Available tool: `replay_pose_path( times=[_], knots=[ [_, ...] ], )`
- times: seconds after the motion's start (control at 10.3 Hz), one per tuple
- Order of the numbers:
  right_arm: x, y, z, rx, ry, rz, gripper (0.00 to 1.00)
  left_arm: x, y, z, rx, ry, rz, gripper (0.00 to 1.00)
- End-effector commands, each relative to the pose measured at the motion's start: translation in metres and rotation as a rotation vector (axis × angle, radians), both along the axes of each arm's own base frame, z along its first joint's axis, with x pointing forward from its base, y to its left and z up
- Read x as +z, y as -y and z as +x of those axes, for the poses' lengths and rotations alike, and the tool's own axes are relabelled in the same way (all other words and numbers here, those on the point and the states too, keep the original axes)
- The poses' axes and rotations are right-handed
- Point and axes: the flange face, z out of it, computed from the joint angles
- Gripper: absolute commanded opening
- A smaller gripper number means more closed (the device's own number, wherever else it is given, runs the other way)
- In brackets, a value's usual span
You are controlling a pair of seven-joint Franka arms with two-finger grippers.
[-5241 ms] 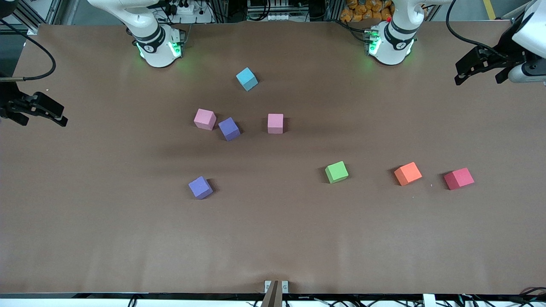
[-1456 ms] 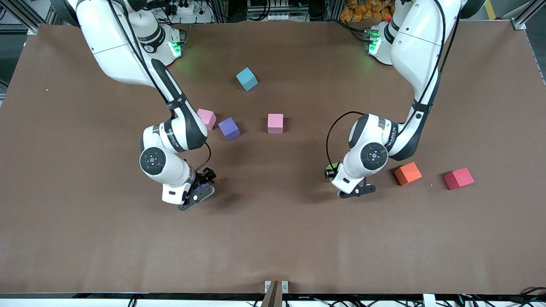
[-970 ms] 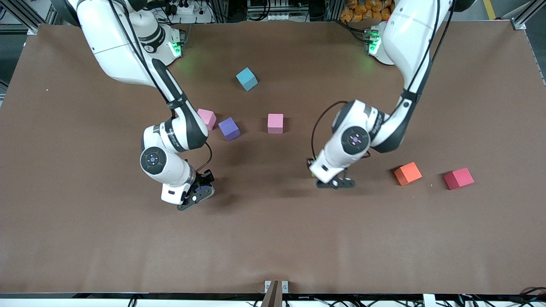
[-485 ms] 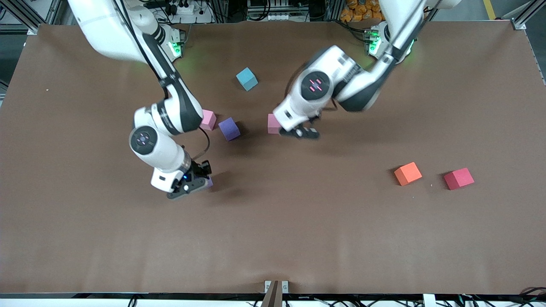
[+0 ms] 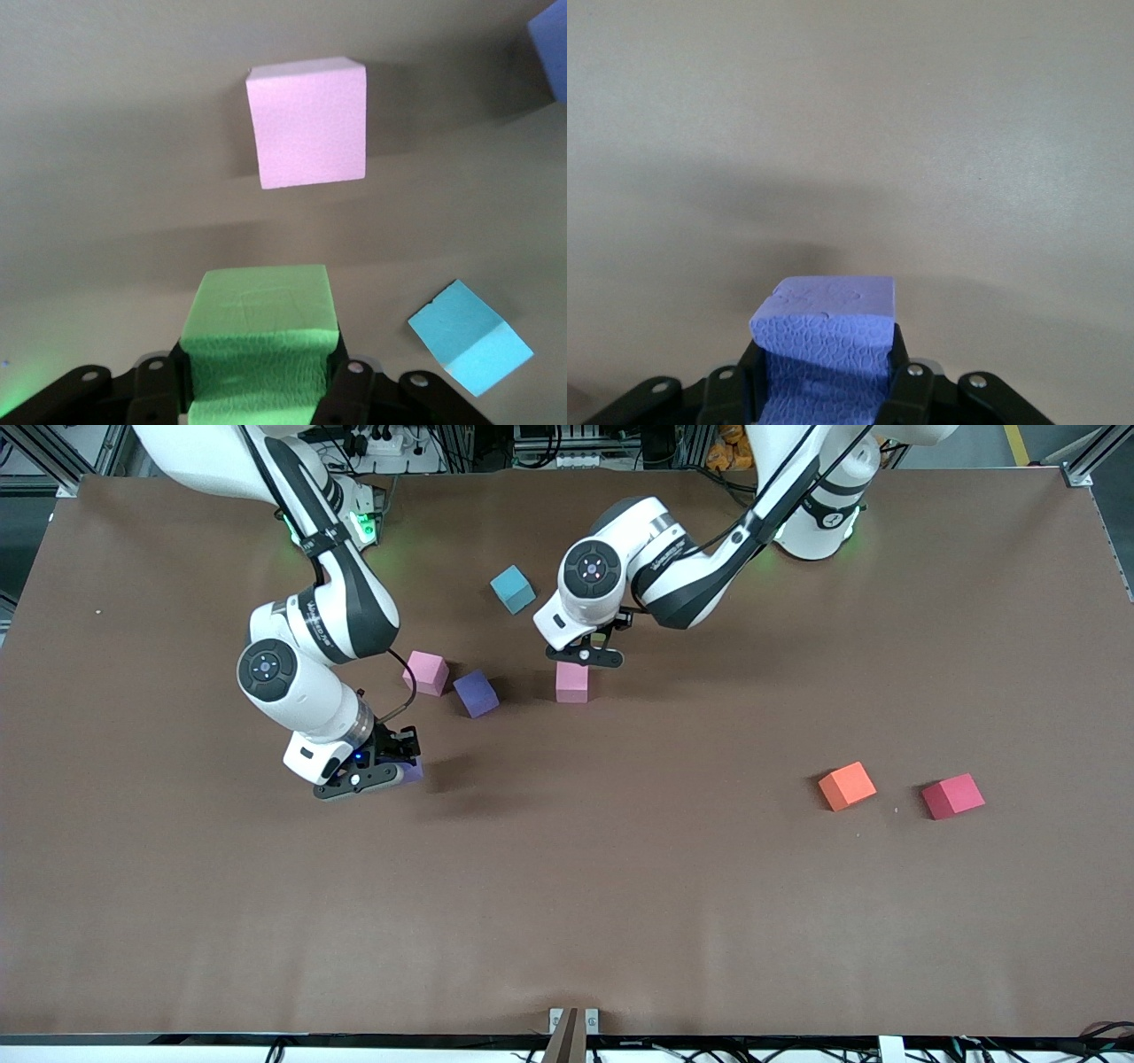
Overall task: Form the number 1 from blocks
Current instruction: 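Carry the green cube with the left gripper toward the pink cube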
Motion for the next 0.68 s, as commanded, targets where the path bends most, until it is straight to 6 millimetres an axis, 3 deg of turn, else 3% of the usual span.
replay_pose_path(
  times=[0.0, 0.29, 0.58],
  knots=[
    [-0.007, -0.009, 0.015, -0.020, 0.032, 0.023, 0.42, -0.019, 0.018, -0.018, 0.016, 0.014, 0.003, 0.00],
    [-0.023, -0.060, 0.023, -0.017, 0.096, 0.072, 0.42, -0.038, 0.023, -0.021, 0.026, 0.020, 0.011, 0.00],
    [-0.021, -0.073, 0.023, -0.042, 0.099, 0.111, 0.42, -0.048, 0.022, -0.017, 0.042, 0.020, 0.007, 0.00]
  ],
)
